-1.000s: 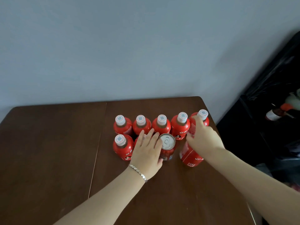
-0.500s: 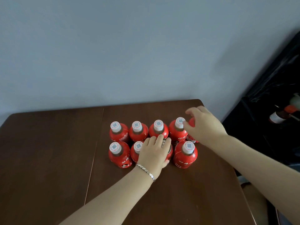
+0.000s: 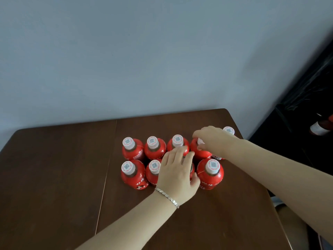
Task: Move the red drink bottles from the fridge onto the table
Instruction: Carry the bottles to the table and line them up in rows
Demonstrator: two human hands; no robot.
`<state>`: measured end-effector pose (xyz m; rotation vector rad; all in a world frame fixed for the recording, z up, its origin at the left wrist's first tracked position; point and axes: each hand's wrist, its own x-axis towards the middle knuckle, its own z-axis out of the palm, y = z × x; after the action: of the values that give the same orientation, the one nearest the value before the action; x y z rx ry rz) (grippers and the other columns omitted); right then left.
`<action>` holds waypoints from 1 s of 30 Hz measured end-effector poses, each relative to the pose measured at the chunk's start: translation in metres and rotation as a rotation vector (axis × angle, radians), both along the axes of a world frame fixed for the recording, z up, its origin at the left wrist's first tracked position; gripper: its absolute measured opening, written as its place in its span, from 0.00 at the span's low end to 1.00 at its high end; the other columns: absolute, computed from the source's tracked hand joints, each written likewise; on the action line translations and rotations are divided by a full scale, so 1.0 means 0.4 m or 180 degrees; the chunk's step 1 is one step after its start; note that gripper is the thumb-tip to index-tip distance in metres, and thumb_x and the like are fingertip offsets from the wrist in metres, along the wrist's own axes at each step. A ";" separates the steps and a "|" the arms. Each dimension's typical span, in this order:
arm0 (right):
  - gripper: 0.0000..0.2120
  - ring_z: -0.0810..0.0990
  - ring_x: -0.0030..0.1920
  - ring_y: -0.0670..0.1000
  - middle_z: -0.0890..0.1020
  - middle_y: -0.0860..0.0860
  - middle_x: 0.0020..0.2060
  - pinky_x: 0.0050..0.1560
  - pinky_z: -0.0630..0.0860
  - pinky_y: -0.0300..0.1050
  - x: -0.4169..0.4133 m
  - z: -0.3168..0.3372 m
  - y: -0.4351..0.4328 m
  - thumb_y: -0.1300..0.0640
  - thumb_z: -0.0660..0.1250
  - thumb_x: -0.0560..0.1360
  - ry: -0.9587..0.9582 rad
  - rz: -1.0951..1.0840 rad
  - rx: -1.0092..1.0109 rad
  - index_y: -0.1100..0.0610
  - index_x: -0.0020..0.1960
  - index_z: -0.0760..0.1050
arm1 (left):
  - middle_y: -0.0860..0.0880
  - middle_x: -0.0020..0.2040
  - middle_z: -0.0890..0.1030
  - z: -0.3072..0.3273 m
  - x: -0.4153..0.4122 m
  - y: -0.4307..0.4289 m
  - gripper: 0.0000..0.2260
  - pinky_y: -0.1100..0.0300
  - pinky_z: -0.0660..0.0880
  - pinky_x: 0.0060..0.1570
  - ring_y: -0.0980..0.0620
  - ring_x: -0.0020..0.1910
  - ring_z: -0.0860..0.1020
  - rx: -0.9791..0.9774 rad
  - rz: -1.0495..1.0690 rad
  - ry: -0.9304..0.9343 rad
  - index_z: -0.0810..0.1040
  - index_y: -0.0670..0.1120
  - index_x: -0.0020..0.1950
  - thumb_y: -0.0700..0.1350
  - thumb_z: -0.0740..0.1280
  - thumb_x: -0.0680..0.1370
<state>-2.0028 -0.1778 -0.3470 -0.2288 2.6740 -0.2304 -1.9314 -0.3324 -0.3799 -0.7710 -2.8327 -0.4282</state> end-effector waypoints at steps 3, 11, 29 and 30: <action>0.18 0.71 0.62 0.54 0.72 0.52 0.63 0.57 0.67 0.46 0.064 0.009 0.026 0.56 0.59 0.78 0.0810 -0.0751 -0.0769 0.54 0.67 0.69 | 0.45 0.59 0.78 0.047 -0.066 0.032 0.17 0.51 0.68 0.62 0.45 0.59 0.75 0.0630 -0.0008 0.0007 0.77 0.42 0.56 0.43 0.66 0.68; 0.36 0.78 0.51 0.49 0.76 0.52 0.57 0.42 0.76 0.39 0.265 -0.123 0.031 0.56 0.71 0.69 -0.0853 -0.2149 -0.1580 0.52 0.71 0.56 | 0.47 0.60 0.77 0.060 -0.218 0.092 0.24 0.53 0.65 0.55 0.44 0.58 0.75 -0.1134 -0.0455 -0.1304 0.62 0.53 0.70 0.62 0.55 0.77; 0.46 0.62 0.70 0.58 0.65 0.58 0.68 0.66 0.65 0.56 0.141 -0.062 0.125 0.53 0.72 0.66 0.0918 -0.2310 -0.0791 0.55 0.75 0.48 | 0.48 0.77 0.48 0.032 -0.122 0.102 0.38 0.45 0.41 0.72 0.48 0.75 0.48 -0.0479 -0.0427 -0.1211 0.49 0.51 0.75 0.70 0.51 0.71; 0.46 0.60 0.71 0.58 0.63 0.57 0.70 0.68 0.62 0.56 0.119 -0.053 0.139 0.52 0.72 0.66 0.0950 -0.2194 -0.0954 0.54 0.76 0.49 | 0.49 0.77 0.44 0.026 -0.103 0.105 0.41 0.44 0.39 0.71 0.48 0.76 0.44 -0.0720 -0.0549 -0.1115 0.46 0.51 0.75 0.72 0.50 0.70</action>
<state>-1.9552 -0.1224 -0.3681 0.6314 2.9023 -0.8674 -1.9726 -0.2904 -0.3693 -1.0863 -3.1926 -0.2928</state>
